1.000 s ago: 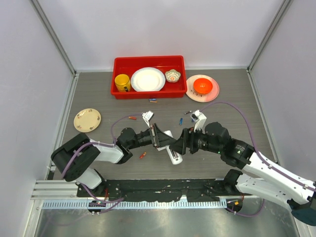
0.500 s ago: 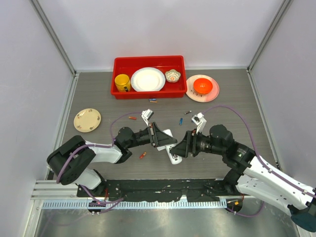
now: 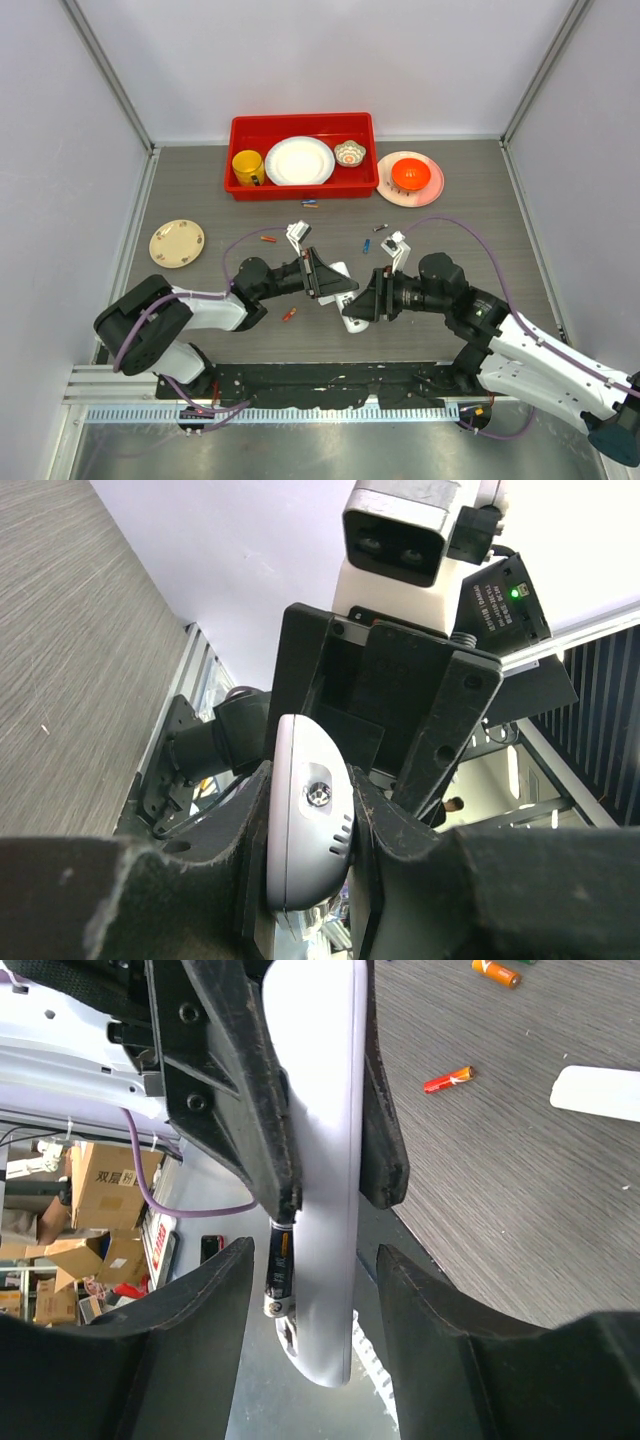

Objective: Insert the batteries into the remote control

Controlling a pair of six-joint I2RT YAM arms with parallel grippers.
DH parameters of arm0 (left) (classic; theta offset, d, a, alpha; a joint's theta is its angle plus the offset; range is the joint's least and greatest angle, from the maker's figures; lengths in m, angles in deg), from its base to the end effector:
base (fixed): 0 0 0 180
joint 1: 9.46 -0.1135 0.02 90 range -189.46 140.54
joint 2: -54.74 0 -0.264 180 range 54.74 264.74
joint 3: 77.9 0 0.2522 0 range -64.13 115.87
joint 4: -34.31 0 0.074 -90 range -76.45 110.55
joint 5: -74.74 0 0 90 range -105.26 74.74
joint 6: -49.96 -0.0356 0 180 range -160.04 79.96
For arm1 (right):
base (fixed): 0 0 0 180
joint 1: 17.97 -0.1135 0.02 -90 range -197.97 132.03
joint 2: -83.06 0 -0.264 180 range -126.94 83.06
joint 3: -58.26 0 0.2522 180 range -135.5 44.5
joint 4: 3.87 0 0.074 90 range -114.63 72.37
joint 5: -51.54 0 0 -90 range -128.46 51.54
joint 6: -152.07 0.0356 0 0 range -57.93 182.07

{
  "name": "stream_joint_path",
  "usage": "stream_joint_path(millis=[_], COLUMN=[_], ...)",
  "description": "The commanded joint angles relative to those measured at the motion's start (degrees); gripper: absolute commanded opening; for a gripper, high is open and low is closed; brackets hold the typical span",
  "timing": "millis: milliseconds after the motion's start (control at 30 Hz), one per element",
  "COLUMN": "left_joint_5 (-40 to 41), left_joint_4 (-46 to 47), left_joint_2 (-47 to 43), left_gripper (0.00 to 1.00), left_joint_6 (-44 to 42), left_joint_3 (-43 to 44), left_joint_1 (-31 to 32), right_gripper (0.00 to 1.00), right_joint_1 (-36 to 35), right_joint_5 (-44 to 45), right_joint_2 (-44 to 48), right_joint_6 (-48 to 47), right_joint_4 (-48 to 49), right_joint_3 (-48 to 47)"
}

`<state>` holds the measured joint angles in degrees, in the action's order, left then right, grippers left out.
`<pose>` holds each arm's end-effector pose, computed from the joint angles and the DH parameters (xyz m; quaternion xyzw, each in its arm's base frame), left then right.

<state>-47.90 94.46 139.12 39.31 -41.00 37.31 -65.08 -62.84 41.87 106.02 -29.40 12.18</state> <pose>0.1682 -0.2070 0.2132 0.0424 0.6371 -0.7476 0.1830 0.1064 0.1362 0.2713 -0.1423 0.8002 0.5185 0.2657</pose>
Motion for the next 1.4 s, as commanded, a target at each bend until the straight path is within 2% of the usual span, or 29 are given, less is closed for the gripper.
stream_joint_path(millis=[0,400,600,800,967,1133,1367], left_joint_5=[-0.7,-0.7,-0.7,-0.2,0.3,1.0,3.0], left_joint_4=[14.7,14.7,14.7,14.7,14.7,14.7,14.7], left_joint_2=[-2.7,-3.1,-3.3,-3.8,-4.0,-3.5,-3.4], left_gripper=[0.00,0.00,0.00,0.00,0.00,0.00,0.00], left_joint_6=[-0.1,-0.4,-0.4,-0.2,-0.4,-1.0,-1.9], left_joint_3=[1.2,0.9,0.9,1.4,1.6,1.5,0.9], left_joint_1=[-0.2,-0.3,-0.3,-0.2,-0.1,-0.2,0.1], right_gripper=[0.56,0.48,0.38,0.33,0.34,0.40,0.41], right_joint_1=[0.4,0.8,0.7,0.8,0.8,0.7,0.7], right_joint_5=[-1.5,-2.2,-2.6,-3.0,-3.1,-3.2,-2.7], right_joint_2=[-0.6,-1.3,-2.5,-3.9,-4.3,-5.3,-6.4], right_joint_6=[0.4,0.2,0.7,2.2,2.7,3.4,5.5], right_joint_4=[3.1,3.1,3.6,6.5,7.8,8.4,10.8], right_joint_3=[-0.2,-0.6,-0.2,0.8,0.7,0.7,1.3])
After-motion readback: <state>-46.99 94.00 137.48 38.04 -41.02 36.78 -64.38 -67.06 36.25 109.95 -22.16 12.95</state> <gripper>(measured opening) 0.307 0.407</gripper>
